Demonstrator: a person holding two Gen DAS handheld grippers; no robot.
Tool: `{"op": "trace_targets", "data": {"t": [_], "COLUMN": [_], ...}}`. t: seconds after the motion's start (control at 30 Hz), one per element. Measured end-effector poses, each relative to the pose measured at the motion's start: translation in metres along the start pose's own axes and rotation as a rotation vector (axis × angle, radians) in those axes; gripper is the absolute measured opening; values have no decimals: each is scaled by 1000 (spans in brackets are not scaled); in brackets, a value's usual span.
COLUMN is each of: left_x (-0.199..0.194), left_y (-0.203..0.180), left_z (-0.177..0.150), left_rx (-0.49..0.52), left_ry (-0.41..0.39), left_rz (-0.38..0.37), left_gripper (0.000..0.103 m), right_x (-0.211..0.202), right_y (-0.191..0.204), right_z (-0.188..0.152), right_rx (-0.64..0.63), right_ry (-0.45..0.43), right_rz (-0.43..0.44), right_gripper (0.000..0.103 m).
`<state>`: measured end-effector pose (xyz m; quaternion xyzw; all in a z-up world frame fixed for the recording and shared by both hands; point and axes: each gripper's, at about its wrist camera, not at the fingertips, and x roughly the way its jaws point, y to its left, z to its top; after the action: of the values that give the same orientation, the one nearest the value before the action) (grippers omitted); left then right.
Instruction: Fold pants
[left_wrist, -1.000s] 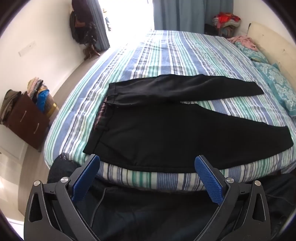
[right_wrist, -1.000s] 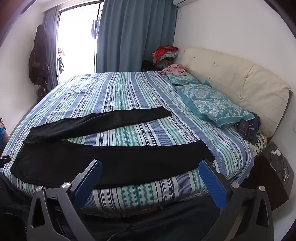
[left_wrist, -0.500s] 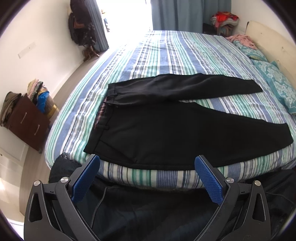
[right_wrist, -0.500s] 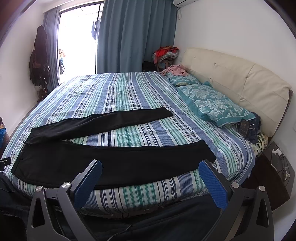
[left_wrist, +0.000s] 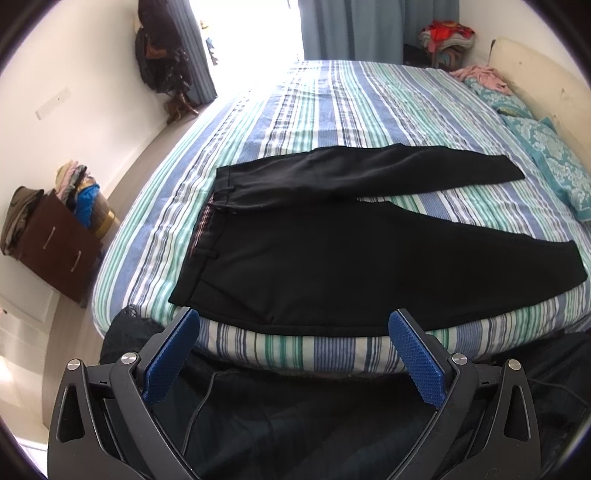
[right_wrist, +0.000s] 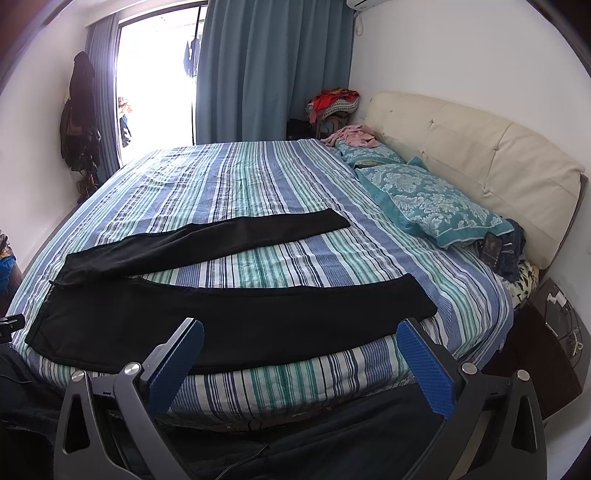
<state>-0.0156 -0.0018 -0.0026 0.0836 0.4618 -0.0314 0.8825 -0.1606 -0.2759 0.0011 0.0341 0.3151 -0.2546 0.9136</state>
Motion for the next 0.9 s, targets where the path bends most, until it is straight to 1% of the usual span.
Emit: {"op": "trace_targets", "data": {"t": [0.9], "left_x": [-2], "left_y": [-4], "left_z": [-3], "left_rx": [22], "left_ry": [3], "left_rz": [15], "left_gripper": [102], "right_x": [1], "right_y": [5], "right_z": [-1], "right_rx": [5], "right_ry": [5], "right_rz": [25], "right_gripper": [103]}}
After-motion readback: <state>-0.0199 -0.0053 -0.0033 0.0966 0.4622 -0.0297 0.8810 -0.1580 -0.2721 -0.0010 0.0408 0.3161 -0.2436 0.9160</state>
